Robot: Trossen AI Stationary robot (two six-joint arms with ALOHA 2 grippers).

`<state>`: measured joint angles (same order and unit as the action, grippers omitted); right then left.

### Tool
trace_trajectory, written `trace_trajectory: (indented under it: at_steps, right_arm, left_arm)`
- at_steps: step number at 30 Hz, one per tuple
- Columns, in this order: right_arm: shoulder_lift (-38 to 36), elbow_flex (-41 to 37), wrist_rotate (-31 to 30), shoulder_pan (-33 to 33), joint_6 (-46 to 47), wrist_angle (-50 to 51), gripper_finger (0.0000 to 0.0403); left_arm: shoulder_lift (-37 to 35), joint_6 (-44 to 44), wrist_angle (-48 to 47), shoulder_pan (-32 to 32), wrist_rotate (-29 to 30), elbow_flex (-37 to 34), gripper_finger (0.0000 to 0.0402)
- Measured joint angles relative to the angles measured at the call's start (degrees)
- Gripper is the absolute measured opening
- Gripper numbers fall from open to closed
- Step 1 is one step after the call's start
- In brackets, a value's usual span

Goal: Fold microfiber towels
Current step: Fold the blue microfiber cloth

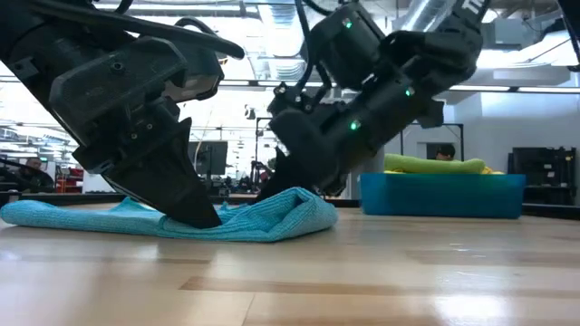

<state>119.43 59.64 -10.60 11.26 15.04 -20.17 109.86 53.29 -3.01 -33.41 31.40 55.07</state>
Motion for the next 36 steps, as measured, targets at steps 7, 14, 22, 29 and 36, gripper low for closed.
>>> trace_trajectory:
  at_steps: [7,14,22,29,36]
  right_arm:
    - [-3.0,0.6,-1.5,-4.1,1.5,0.7,0.0102]
    - [-12.3,0.2,-1.6,-0.2,4.1,2.8,0.0102]
    - [-9.2,-3.4,-13.6,14.2,10.7,0.5,0.0102]
    - [-0.1,-2.0,-13.3,15.1,18.9,-1.4,0.0102]
    - [1.2,-1.4,-11.8,16.9,22.0,-1.7,0.0102]
  left_arm:
    - [-0.1,-0.1,0.0,-0.1,-1.3,0.0,0.0000]
    - [-0.1,-0.9,0.0,-0.1,-2.0,0.0,0.0000]
    - [-0.1,-2.1,0.1,-0.2,-1.1,0.0,0.0000]
    - [0.0,-3.1,0.1,-0.2,-0.5,0.0,0.0000]
    - [-1.3,-6.1,-0.8,0.3,-1.3,-0.2,0.0000]
